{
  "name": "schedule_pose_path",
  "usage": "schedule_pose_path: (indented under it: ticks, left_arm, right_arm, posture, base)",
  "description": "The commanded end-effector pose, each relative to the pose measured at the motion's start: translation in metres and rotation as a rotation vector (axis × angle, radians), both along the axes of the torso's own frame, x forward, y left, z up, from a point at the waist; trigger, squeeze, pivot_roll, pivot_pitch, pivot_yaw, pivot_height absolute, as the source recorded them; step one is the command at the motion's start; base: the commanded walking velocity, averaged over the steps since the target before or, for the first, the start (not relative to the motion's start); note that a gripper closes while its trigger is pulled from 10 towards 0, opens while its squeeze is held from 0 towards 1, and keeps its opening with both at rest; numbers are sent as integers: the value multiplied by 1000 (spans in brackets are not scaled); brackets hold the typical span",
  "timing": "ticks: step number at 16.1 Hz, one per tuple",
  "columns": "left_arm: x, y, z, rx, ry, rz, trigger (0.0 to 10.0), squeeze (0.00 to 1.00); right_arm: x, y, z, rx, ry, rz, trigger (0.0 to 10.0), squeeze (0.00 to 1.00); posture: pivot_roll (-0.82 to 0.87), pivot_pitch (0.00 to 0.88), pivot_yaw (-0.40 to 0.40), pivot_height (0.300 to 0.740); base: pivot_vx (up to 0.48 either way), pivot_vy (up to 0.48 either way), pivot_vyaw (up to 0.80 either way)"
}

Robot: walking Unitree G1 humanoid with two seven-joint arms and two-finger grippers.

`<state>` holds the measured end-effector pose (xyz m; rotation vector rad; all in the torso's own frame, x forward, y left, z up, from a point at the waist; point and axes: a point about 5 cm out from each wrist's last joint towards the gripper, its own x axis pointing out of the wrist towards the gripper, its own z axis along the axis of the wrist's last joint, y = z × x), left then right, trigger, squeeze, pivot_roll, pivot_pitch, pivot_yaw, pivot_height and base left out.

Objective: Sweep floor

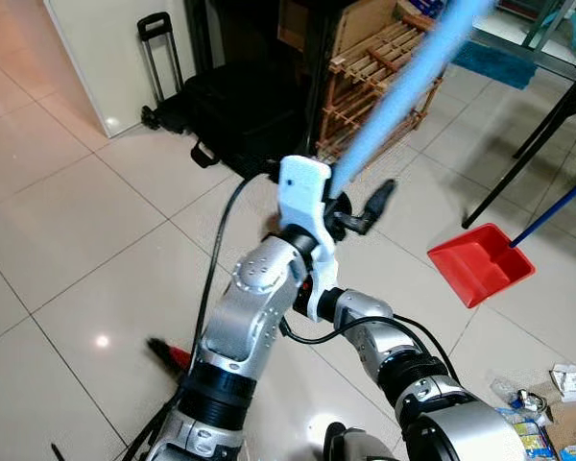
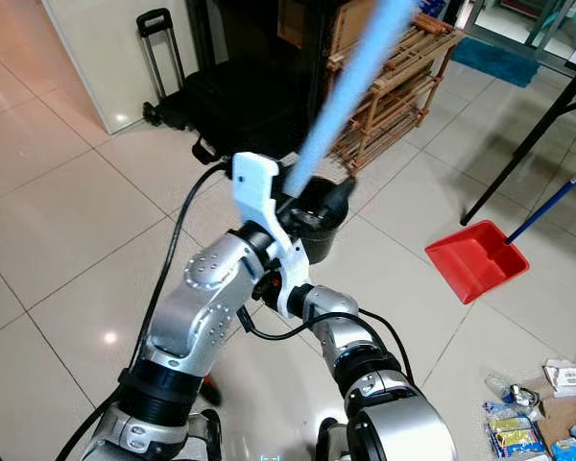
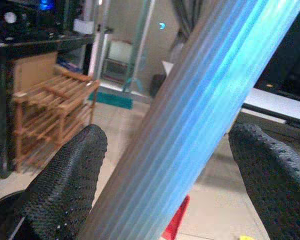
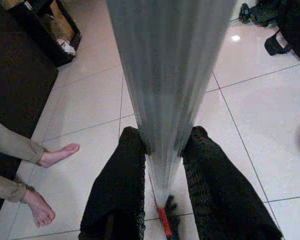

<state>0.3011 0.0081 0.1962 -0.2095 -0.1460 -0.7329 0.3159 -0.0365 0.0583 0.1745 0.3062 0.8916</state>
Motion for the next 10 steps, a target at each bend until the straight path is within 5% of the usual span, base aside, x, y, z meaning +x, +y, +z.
schedule_pose_path:
  ticks: [1,10]
  left_arm:
    - [-6,-9,2,-2,-3,-54,10000,0]
    - [-6,-9,2,-2,-3,-54,10000,0]
  right_arm:
    - [0,7,3,4,-18,24,10000,0]
    - [0,7,3,4,-18,24,10000,0]
  posture:
    - [82,151,-7,740]
    - [82,151,-7,740]
  base:
    - [0,0,0]
    - [0,0,0]
